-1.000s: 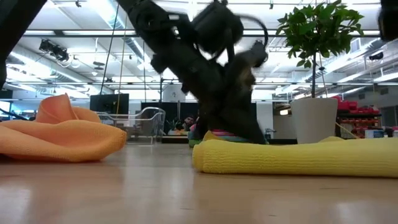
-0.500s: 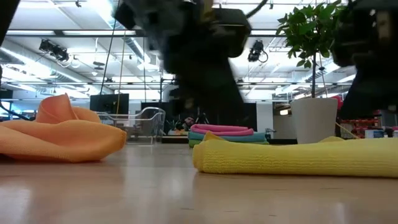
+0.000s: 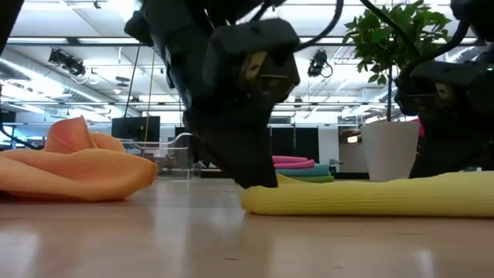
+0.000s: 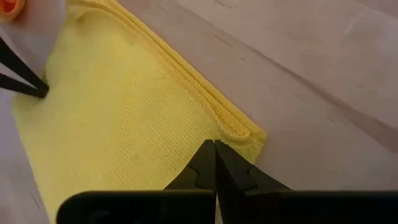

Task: Fold microfiber towels
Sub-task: Fold the yellow towel

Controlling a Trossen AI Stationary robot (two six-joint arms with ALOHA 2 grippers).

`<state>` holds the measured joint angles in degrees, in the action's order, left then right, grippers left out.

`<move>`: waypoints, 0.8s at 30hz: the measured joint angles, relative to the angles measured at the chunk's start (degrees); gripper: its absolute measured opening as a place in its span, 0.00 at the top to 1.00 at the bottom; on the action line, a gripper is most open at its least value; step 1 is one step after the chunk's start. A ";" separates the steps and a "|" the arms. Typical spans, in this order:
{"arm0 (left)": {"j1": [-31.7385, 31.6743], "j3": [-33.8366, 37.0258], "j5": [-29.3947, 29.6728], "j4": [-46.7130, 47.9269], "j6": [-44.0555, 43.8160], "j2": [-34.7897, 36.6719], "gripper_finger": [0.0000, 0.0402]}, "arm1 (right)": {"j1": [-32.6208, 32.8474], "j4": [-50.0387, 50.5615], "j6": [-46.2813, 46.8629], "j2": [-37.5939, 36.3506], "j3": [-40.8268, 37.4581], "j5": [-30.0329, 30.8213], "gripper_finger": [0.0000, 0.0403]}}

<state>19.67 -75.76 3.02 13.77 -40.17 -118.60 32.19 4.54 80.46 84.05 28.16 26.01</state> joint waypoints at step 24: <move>-4.71 4.37 4.24 15.26 -17.97 13.37 0.65 | 4.40 8.68 11.86 -14.70 0.18 -0.15 0.77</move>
<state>14.95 -71.39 7.26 29.03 -58.14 -105.23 36.59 13.22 92.31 69.35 28.34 25.86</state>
